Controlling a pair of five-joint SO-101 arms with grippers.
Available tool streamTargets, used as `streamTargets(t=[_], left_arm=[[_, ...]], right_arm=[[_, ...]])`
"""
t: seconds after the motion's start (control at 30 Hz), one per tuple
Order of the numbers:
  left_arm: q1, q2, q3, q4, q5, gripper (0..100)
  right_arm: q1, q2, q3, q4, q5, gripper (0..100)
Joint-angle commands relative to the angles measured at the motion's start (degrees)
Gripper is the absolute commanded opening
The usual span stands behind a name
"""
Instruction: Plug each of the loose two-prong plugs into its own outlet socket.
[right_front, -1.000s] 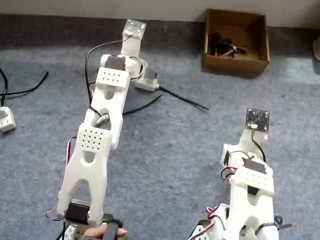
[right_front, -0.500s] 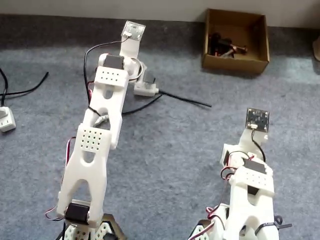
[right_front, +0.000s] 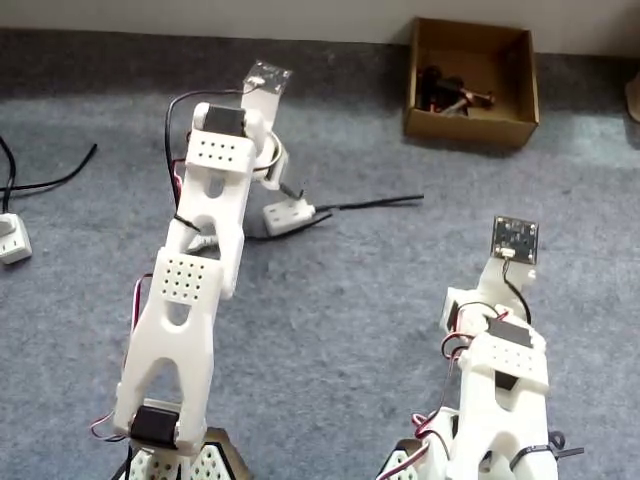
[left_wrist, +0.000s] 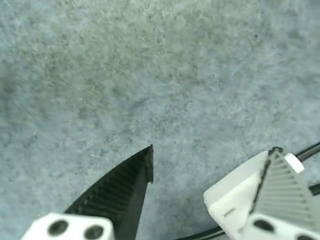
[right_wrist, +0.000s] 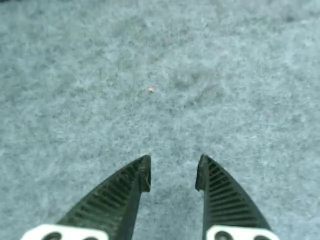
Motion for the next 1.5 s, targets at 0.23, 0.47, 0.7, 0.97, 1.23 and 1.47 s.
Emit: streamTargets(t=[0.23,0.47,0.7,0.97,1.23,1.47], left_arm=[[0.6,-0.6,3.3,2.0,-3.7,32],[0.7,-0.7,4.3,2.0,-3.7,32],[0.8,-0.8,4.0,1.9,-3.8,32],[0.8,-0.7,3.9,1.6,-4.0,16],[1.0,-0.9,3.9,1.8,-4.0,13],[1.0,-0.8,0.9,1.5,-3.9,13]], right_arm=[[-0.5,-1.2,-0.4,-1.3,0.7,15.2],[-0.5,-1.2,-0.4,-1.4,0.7,15.2],[-0.5,-1.1,-0.2,-3.0,0.7,15.2],[-0.5,-1.1,-0.2,-3.0,0.7,15.2],[-0.5,-1.1,-0.2,-3.0,0.7,15.2],[-0.5,-1.1,-0.2,-3.0,0.7,15.2]])
